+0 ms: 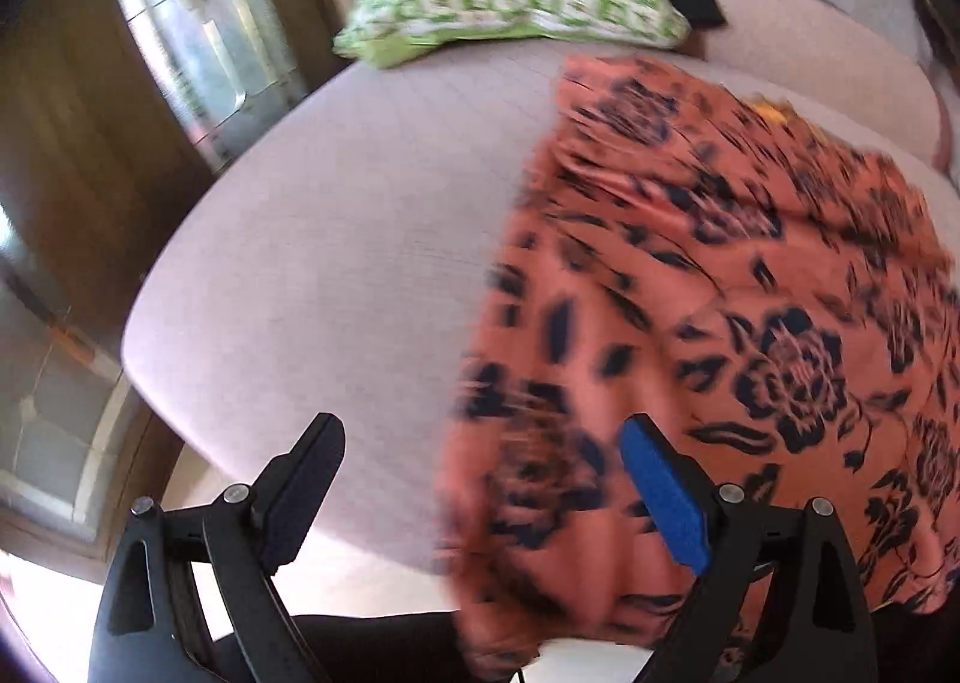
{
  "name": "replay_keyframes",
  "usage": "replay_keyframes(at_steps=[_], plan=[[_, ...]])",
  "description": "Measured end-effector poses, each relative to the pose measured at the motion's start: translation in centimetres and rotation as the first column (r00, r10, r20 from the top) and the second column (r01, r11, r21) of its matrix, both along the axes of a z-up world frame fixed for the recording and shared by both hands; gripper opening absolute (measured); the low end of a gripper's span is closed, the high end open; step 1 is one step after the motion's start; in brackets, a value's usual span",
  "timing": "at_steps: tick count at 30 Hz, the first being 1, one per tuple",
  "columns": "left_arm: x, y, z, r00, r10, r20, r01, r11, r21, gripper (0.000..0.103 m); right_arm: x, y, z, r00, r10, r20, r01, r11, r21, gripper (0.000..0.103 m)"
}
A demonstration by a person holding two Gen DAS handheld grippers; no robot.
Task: Fold small clothes
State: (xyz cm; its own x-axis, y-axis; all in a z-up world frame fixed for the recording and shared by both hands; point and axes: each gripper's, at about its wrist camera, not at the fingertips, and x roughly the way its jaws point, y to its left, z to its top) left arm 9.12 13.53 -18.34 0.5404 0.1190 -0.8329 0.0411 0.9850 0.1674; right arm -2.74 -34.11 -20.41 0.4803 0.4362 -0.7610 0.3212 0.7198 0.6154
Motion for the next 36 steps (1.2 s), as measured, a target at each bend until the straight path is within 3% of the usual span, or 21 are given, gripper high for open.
replay_keyframes(at_steps=[1,2,3,4,10,12,14,16,21,23,24,28,31,33,36], plan=[[0.3,1.0,0.8,0.999,0.034,0.001,-0.034,0.999,-0.016,0.094,-0.3,-0.6,0.6,1.000,-0.012,0.019,0.012,1.000,-0.017,0.038],[0.6,2.3,1.4,0.998,0.063,-0.001,-0.063,0.998,-0.031,0.094,-0.8,-1.4,1.3,0.999,-0.037,0.040,0.038,0.999,-0.024,0.066],[0.8,3.1,1.8,0.997,0.081,-0.008,-0.081,0.996,-0.047,0.094,-1.4,-2.3,1.7,0.995,-0.075,0.062,0.075,0.997,-0.009,0.079],[0.9,3.8,2.0,0.996,0.091,-0.021,-0.092,0.994,-0.064,0.094,-1.6,-3.1,2.3,0.991,-0.109,0.082,0.109,0.994,0.009,0.084],[1.2,5.0,1.2,0.987,0.081,-0.136,-0.103,0.980,-0.169,0.092,-2.3,-5.8,2.3,0.983,-0.169,0.077,0.161,0.982,0.101,0.084],[0.8,4.8,0.1,0.979,0.059,-0.197,-0.101,0.971,-0.215,0.079,-2.7,-6.1,1.8,0.982,-0.183,0.045,0.178,0.979,0.096,0.083],[0.6,4.2,-0.9,0.971,0.025,-0.237,-0.086,0.965,-0.249,0.043,-3.0,-6.0,1.4,0.982,-0.187,0.026,0.184,0.978,0.097,0.081],[0.0,3.5,-1.6,0.966,-0.002,-0.259,-0.065,0.967,-0.248,0.033,-3.2,-6.1,0.9,0.983,-0.185,0.002,0.184,0.977,0.111,0.075],[-0.7,2.5,-2.3,0.959,-0.036,-0.281,-0.038,0.967,-0.252,0.037,-3.0,-5.4,-0.6,0.984,-0.161,-0.071,0.165,0.984,0.059,0.070],[-0.9,2.5,-2.8,0.949,-0.043,-0.311,-0.043,0.963,-0.265,0.070,-2.7,-4.9,-1.8,0.981,-0.146,-0.124,0.151,0.988,0.027,0.069],[-1.2,2.6,-3.0,0.949,-0.037,-0.313,-0.051,0.963,-0.266,0.073,-2.7,-4.7,-2.2,0.980,-0.139,-0.139,0.144,0.989,0.021,0.069],[-2.4,2.8,-4.0,0.944,-0.046,-0.328,-0.045,0.963,-0.264,0.074,-3.1,-3.3,-2.5,0.984,-0.106,-0.147,0.103,0.994,-0.029,0.068],[-3.3,2.8,-4.3,0.942,-0.066,-0.328,-0.028,0.962,-0.273,0.073,-3.9,-1.7,-2.6,0.982,-0.047,-0.185,0.045,0.999,-0.017,0.053],[-3.6,2.8,-4.5,0.942,-0.078,-0.326,-0.021,0.957,-0.288,0.068,-4.3,-0.5,-3.0,0.978,-0.013,-0.208,0.005,0.999,-0.037,0.048],[-3.7,3.1,-5.2,0.934,-0.084,-0.348,-0.024,0.955,-0.295,0.050,-4.4,0.1,-3.8,0.978,-0.019,-0.207,0.006,0.998,-0.065,0.048]])
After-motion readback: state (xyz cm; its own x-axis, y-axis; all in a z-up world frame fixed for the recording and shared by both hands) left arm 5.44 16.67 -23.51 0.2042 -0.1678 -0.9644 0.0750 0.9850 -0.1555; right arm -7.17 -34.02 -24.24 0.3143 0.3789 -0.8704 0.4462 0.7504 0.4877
